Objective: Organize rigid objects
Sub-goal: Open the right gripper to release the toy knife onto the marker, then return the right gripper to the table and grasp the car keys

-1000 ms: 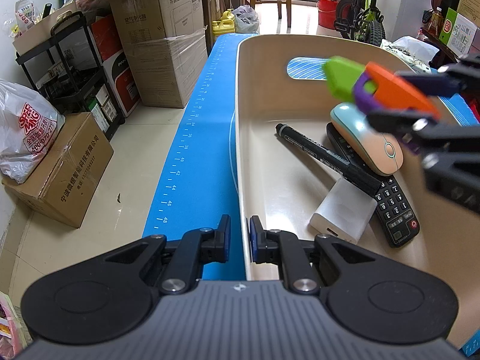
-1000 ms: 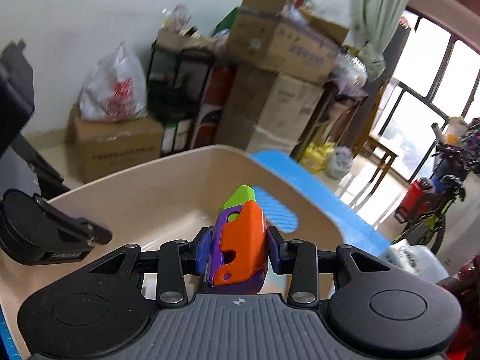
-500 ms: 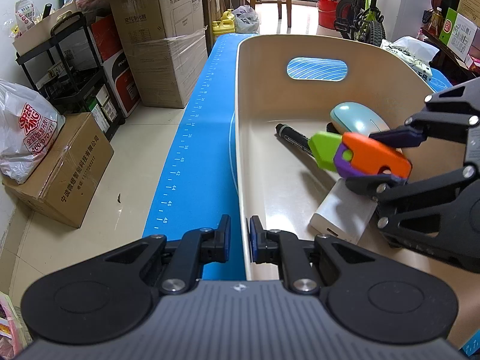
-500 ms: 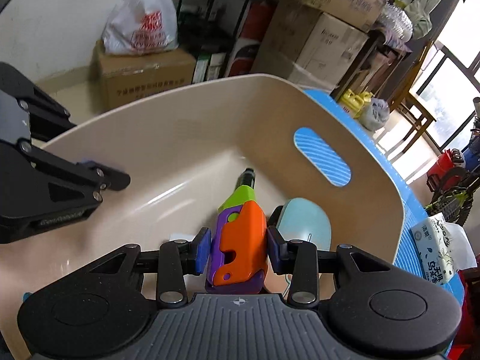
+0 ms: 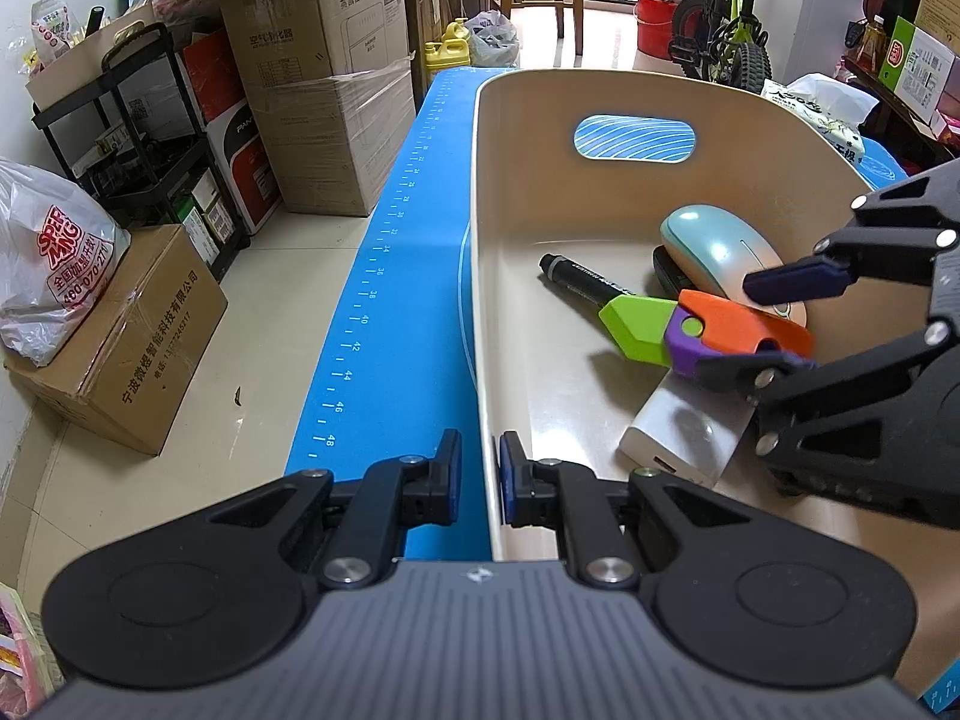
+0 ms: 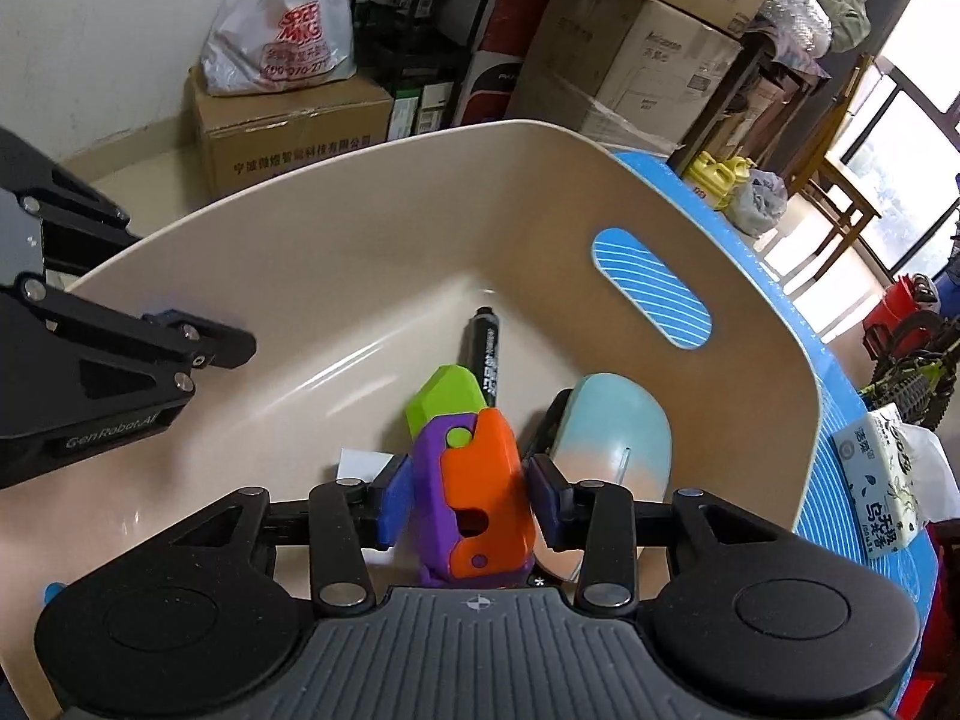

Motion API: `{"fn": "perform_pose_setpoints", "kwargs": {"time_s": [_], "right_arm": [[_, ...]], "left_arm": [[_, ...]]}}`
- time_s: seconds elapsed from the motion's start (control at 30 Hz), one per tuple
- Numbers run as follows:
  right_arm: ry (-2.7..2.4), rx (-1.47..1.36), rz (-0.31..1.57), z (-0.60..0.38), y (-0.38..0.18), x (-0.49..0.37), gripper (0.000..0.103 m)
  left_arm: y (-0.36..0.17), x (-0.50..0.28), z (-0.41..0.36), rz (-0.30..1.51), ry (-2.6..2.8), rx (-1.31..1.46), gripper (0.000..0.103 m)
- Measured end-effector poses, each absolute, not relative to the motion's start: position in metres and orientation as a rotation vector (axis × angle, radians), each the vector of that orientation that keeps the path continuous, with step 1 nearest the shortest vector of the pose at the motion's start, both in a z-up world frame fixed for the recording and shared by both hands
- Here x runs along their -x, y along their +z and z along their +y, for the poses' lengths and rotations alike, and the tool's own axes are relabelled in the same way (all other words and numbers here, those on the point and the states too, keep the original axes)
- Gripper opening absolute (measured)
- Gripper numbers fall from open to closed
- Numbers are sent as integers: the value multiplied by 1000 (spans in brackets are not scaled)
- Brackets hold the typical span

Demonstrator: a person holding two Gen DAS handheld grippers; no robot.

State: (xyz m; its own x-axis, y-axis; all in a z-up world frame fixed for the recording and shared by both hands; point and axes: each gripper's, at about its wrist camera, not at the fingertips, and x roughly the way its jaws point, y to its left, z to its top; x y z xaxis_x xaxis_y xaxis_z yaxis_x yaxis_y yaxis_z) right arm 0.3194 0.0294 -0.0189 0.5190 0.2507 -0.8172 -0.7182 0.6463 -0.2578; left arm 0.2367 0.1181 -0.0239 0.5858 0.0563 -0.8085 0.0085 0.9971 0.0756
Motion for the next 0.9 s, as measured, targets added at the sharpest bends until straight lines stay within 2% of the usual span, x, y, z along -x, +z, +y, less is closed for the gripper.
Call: {"fn": "perform_pose_setpoints", "kwargs": {"time_s": [0.3, 0.33, 0.4, 0.43, 0.57, 0.67, 0.9], "right_arm": [[552, 482, 660, -15, 11, -308, 49], [544, 463, 630, -23, 16, -306, 53], [515, 427, 577, -38, 27, -303, 87], [494, 408, 546, -46, 32, -301, 91], [435, 343, 507, -78, 48, -301, 92], [366, 326, 502, -104, 50, -305, 100], [208, 265, 547, -167, 27, -321, 101]], "left_arm": [[-24, -237, 119, 944, 28, -75, 16], [-24, -237, 118, 944, 28, -75, 16], [-24, -237, 119, 944, 29, -76, 16], [-24, -237, 118, 945, 29, -76, 16], [-24, -237, 118, 944, 28, -75, 16], [-24, -237, 119, 944, 28, -75, 16], [-24, -237, 119, 944, 28, -75, 16]]}}
